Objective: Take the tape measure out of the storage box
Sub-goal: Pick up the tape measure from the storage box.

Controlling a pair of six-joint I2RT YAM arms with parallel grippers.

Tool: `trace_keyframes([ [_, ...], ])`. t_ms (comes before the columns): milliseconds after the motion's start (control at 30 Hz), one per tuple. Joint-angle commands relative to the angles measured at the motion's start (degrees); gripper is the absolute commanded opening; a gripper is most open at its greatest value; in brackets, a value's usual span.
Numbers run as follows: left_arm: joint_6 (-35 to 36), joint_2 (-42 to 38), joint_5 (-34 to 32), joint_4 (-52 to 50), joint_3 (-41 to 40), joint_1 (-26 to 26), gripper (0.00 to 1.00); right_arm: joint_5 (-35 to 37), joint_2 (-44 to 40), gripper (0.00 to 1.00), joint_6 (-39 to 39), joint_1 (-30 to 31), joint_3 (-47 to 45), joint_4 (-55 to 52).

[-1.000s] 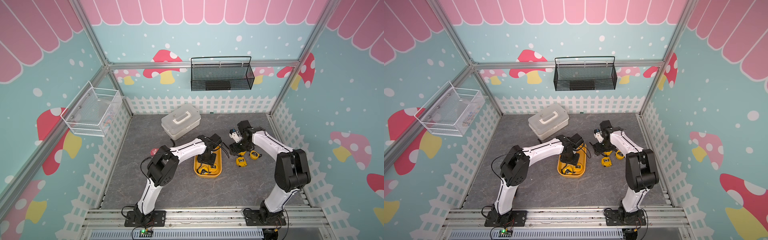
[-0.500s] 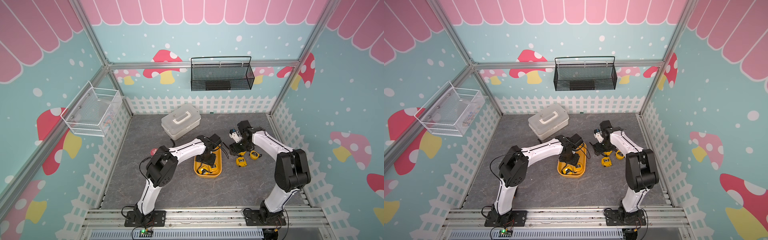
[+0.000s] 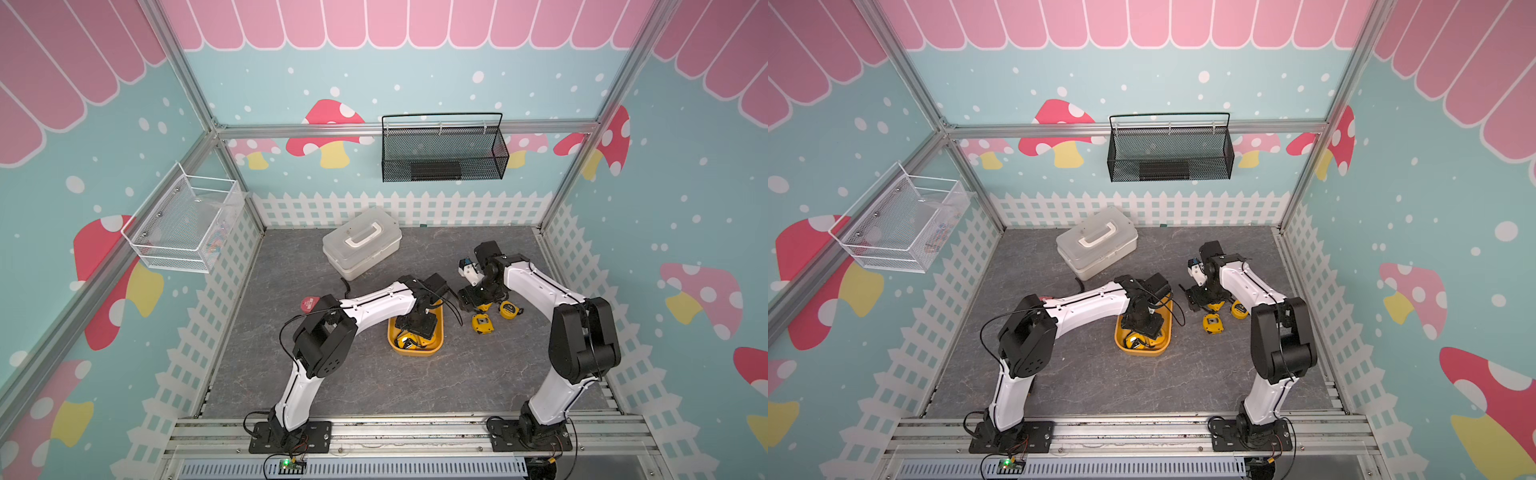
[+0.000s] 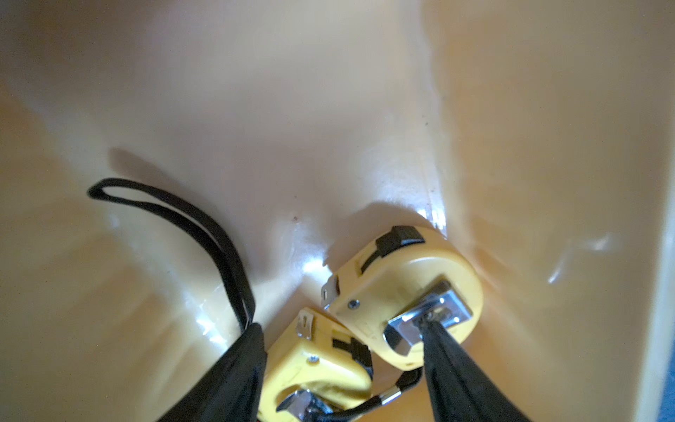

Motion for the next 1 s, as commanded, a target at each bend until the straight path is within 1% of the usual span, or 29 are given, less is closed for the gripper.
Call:
trace_keyframes([
  [0, 1.7, 2.0, -0.4, -0.3, 1.5, 0.0, 0.70, -0.2, 0.7, 0.86, 0.0, -0.4, -0.7, -0.8],
  [300, 0.7, 2.9, -1.1, 1.1, 2.2, 4.4, 0.70, -0.1, 0.3, 0.86, 0.1, -0.4, -0.9, -0.9],
  [467, 1.3, 2.9, -1.8, 1.7, 3.1, 6.7, 0.70, 0.0, 0.3, 0.86, 0.2, -0.4, -0.8, -0.9],
  [767, 6.2, -0.7, -3.4, 1.7, 2.9, 6.6, 0.70, 0.3, 0.1, 0.86, 0.2, -0.4, -0.9, -1.2],
  [967, 15.4, -2.5, -3.6, 1.6, 2.0, 5.0, 0.71, 0.1, 0.2, 0.86, 0.2, -0.3, -0.8, -1.2],
])
